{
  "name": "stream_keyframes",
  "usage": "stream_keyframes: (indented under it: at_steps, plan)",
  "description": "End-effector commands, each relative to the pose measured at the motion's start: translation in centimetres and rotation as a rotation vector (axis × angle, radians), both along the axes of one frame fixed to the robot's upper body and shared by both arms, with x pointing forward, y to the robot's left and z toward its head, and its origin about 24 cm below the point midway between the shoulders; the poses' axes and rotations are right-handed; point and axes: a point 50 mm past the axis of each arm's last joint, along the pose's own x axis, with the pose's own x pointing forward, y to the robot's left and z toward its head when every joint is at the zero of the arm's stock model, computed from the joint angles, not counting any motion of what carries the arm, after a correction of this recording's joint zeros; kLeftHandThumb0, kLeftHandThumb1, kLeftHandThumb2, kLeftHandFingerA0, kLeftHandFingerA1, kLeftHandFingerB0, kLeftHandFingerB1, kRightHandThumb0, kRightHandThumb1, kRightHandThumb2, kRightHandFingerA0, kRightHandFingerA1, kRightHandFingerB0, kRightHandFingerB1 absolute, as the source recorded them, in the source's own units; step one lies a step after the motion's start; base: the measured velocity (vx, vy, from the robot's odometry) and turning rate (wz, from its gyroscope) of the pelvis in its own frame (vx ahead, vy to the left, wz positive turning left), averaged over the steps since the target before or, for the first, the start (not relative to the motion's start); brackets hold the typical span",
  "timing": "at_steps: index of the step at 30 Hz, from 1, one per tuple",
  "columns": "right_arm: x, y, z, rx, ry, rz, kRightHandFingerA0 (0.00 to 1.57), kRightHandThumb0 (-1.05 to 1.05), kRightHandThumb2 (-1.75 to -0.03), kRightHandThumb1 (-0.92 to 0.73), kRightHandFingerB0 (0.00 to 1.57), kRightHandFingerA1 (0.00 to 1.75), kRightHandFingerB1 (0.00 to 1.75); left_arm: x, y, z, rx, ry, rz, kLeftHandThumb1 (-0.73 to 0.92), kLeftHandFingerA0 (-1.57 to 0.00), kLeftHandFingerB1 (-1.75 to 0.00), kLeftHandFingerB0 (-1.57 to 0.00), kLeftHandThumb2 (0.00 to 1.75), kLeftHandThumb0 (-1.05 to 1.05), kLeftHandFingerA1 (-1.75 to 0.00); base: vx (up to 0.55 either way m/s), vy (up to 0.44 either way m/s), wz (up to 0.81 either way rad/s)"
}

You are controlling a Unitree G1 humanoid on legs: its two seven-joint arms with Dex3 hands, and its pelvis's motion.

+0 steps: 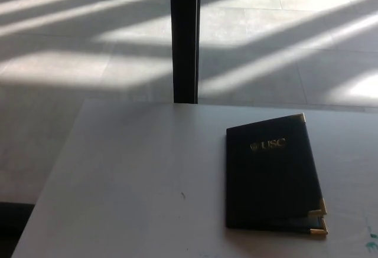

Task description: There is a diary kept infront of the robot and the robot uses its right hand to grab its cover and puses it to the left to open it.

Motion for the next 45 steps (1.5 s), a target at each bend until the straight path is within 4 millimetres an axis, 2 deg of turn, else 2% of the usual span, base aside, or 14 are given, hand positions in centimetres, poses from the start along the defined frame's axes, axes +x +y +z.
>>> stream_keyframes:
  at_steps: [1,3,6,7,11,14,24,33,35,36,37,40,44,45]
  plan:
    - [0.1,-0.9,1.8,-0.028,-0.134,-0.001,0.79,-0.75,-0.65,-0.81,0.58,0.69,0.42,-0.7,1.1,0.3,-0.039,-0.043,0.132,0.81,-0.44,-0.78,-0.42,1.11,-0.84,-0.87,0.0,0.0,0.0]
    - [-0.1,-1.2,2.0,-0.005,-0.168,-0.026,0.67,-0.77,-0.64,-0.8,0.53,0.71,0.43,-0.8,1.2,0.3,-0.036,-0.04,0.13,0.92,-0.41,-0.88,-0.38,0.9,-0.82,-1.06,0.0,0.0,0.0]
    - [-0.5,-2.2,3.2,-0.004,-0.254,-0.126,0.67,-0.8,-0.64,-0.79,0.56,0.71,0.45,-0.9,1.2,0.2,-0.04,-0.034,0.125,0.92,-0.38,-0.86,-0.35,0.9,-0.82,-1.04,0.0,0.0,0.0]
    - [-0.5,-2.8,4.2,0.034,-0.341,-0.215,0.64,-0.77,-0.64,-0.78,0.56,0.7,0.47,-1.0,1.2,0.2,-0.042,-0.038,0.129,0.81,-0.44,-0.82,-0.43,1.11,-0.86,-0.9,0.0,0.0,0.0]
    - [-0.6,-3.8,5.6,0.068,-0.455,-0.315,0.62,-0.77,-0.63,-0.78,0.55,0.76,0.5,-1.2,1.2,0.1,-0.047,-0.037,0.142,0.92,-0.38,-0.89,-0.39,0.9,-0.81,-1.08,0.0,0.0,0.0]
    - [-0.9,-5.0,7.0,0.076,-0.522,-0.383,0.6,-0.75,-0.63,-0.79,0.51,0.78,0.49,-1.5,1.3,0.1,-0.047,-0.037,0.129,0.83,-0.43,-0.82,-0.43,1.15,-0.85,-0.9,0.0,0.0,0.0]
    - [0.7,-6.3,12.6,0.084,-0.748,-0.428,0.59,-0.75,-0.63,-0.79,0.49,0.71,0.46,-1.7,1.4,-0.1,-0.034,-0.013,0.145,0.92,-0.4,-0.88,-0.39,0.91,-0.81,-1.05,0.0,0.0,0.0]
    - [6.2,-1.6,17.3,0.049,-0.884,-0.159,0.81,-0.67,-0.63,-0.78,0.65,0.65,0.49,-1.9,1.2,-0.2,-0.04,-0.019,0.146,0.82,-0.43,-0.85,-0.44,1.11,-0.85,-0.88,0.0,0.0,0.0]
    - [7.6,0.3,18.0,0.073,-0.913,-0.116,0.92,-0.69,-0.62,-0.72,0.78,0.56,0.51,-1.9,1.2,-0.3,-0.044,-0.012,0.163,0.92,-0.42,-1.01,-0.42,0.88,-0.82,-1.07,0.0,0.0,0.0]
    - [8.2,1.0,18.2,0.089,-0.929,-0.091,0.91,-0.71,-1.01,-0.58,0.73,0.69,0.66,-1.9,1.2,-0.3,-0.039,-0.004,0.159,0.8,-0.49,-0.87,-0.5,1.1,-0.86,-0.92,0.0,0.0,0.0]
    - [8.6,1.6,18.2,0.108,-0.94,-0.06,0.92,-0.74,-0.62,-0.69,0.76,0.58,0.55,-2.2,1.3,-0.4,-0.045,-0.005,0.156,0.81,-0.46,-0.84,-0.48,1.1,-0.86,-0.91,0.0,0.0,0.0]
    - [9.4,3.2,18.5,0.122,-0.939,-0.003,0.91,-0.79,-0.61,-0.67,0.78,0.58,0.55,-2.3,1.3,-0.4,-0.046,-0.003,0.161,0.92,-0.4,-0.87,-0.42,0.9,-0.82,-1.02,0.0,0.0,0.0]
    - [11.0,5.9,18.1,0.148,-0.912,0.093,0.77,-0.8,-0.62,-0.69,0.67,0.58,0.54,-2.3,1.2,-0.4,-0.038,0.005,0.151,0.81,-0.47,-0.86,-0.5,1.12,-0.88,-0.94,0.0,0.0,0.0]
    - [11.3,6.6,17.8,0.175,-0.903,0.108,0.71,-0.77,-0.61,-0.7,0.62,0.59,0.54,-2.3,1.3,-0.4,-0.039,0.006,0.155,0.92,-0.42,-0.99,-0.45,0.9,-0.84,-1.12,0.0,0.0,0.0]
